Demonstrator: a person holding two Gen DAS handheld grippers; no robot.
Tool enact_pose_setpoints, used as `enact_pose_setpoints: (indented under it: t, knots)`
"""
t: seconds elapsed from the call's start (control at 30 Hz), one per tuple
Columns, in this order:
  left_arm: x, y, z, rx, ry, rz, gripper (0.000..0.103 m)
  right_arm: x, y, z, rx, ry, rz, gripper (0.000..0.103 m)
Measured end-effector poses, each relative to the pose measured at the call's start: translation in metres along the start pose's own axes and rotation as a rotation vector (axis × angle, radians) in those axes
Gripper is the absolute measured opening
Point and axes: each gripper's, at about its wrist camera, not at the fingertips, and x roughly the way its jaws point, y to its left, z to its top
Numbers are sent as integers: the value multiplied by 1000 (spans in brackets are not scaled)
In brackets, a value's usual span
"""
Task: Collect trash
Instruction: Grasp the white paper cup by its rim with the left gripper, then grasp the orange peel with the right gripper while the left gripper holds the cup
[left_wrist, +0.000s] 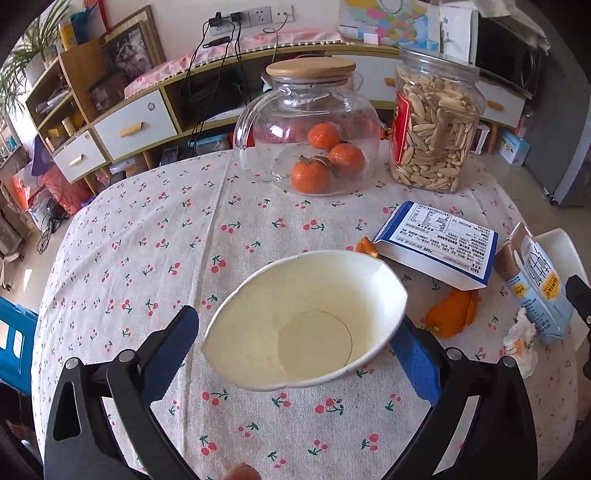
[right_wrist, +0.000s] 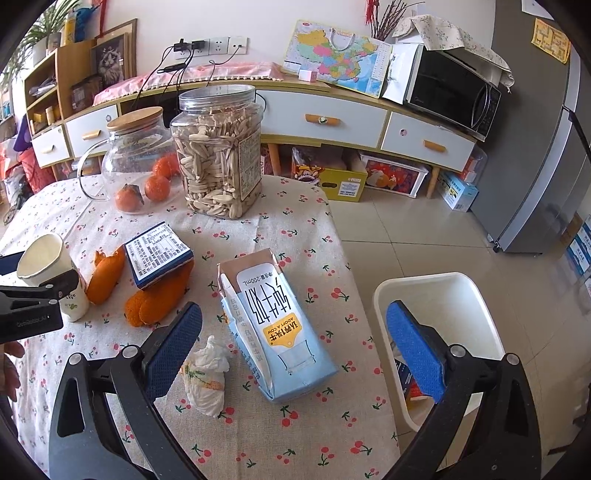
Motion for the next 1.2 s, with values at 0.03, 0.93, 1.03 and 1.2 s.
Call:
enact_pose_setpoints:
  t: [0.03,0.93,1.03,1.2]
  knots:
    - [0,-2,1,0,-6,-1,96,0,0,0,0,2,2,96]
    - [-102,76,-1,-187,-127,194,56,26,149,22,-128,210,425,68]
    - [-103,83,-3,-197,-129,206,56,42,162,28,-118,250,417,66]
    - [-103,95,-4,-227,-131,197,57,71,180,32,-119,317,381,60]
